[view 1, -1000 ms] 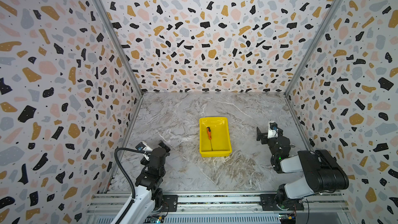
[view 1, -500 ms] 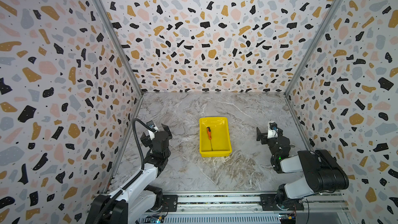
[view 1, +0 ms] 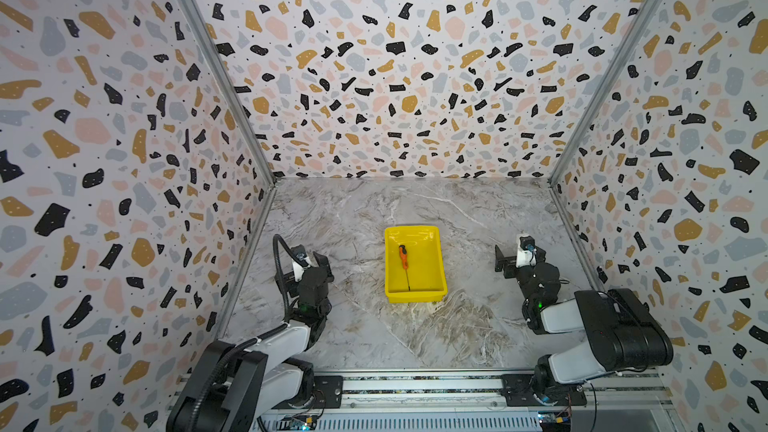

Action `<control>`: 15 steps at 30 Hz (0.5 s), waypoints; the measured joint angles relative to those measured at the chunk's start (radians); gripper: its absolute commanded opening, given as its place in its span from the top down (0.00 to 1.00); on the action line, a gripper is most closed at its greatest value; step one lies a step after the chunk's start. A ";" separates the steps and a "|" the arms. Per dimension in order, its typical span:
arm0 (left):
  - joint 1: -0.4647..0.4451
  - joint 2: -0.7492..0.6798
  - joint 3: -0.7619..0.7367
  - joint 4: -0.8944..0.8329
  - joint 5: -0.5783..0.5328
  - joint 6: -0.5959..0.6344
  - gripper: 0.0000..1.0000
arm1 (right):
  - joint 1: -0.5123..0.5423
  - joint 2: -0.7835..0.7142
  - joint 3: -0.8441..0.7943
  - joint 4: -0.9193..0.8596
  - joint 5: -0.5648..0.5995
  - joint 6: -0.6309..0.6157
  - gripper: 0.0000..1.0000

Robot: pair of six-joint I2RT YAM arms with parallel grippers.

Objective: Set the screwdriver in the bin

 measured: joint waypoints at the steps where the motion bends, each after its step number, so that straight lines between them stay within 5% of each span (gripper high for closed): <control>1: 0.000 0.014 0.006 0.003 -0.001 0.005 0.00 | 0.000 0.000 0.000 0.000 0.000 0.000 0.01; 15: 0.000 0.127 0.007 0.174 0.114 0.048 0.01 | 0.000 0.000 0.000 -0.002 -0.008 0.000 0.01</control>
